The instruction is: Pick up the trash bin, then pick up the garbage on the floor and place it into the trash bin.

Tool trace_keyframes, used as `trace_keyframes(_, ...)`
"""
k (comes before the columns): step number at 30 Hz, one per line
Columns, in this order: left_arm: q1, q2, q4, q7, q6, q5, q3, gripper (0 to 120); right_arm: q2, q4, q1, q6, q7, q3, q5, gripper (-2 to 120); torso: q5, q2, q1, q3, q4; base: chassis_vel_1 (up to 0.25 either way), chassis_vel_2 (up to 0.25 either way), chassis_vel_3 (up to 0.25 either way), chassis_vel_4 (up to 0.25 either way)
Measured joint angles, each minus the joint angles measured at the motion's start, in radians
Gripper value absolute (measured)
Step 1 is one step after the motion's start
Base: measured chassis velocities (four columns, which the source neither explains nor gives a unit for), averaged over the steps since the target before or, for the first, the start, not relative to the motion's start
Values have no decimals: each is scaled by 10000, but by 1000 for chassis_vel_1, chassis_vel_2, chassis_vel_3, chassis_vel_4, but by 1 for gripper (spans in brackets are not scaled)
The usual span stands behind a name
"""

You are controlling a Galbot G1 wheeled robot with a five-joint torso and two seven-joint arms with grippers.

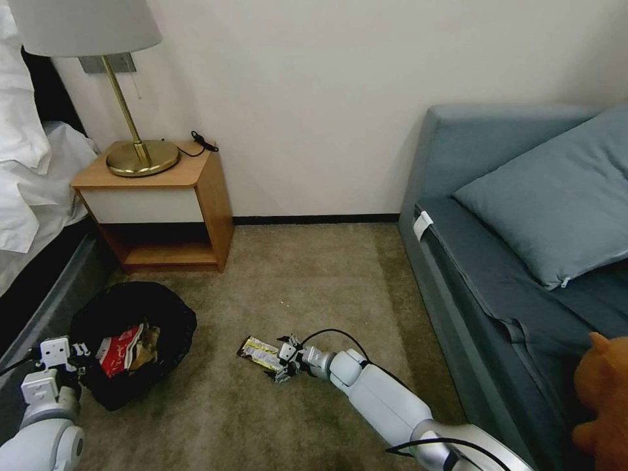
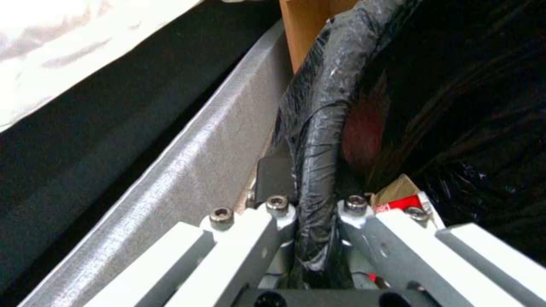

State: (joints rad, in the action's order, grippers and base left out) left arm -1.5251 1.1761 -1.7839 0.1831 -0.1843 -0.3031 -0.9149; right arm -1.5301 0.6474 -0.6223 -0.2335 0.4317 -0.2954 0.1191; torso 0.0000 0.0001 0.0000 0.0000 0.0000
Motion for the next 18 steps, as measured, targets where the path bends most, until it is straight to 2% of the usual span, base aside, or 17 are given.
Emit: trace_keyframes(18,73,-30,92,12,1,-42,7,1,-37,130,-227,-118,134,-125,104,100,0,0,0,-1,0,-2,2,2,-3)
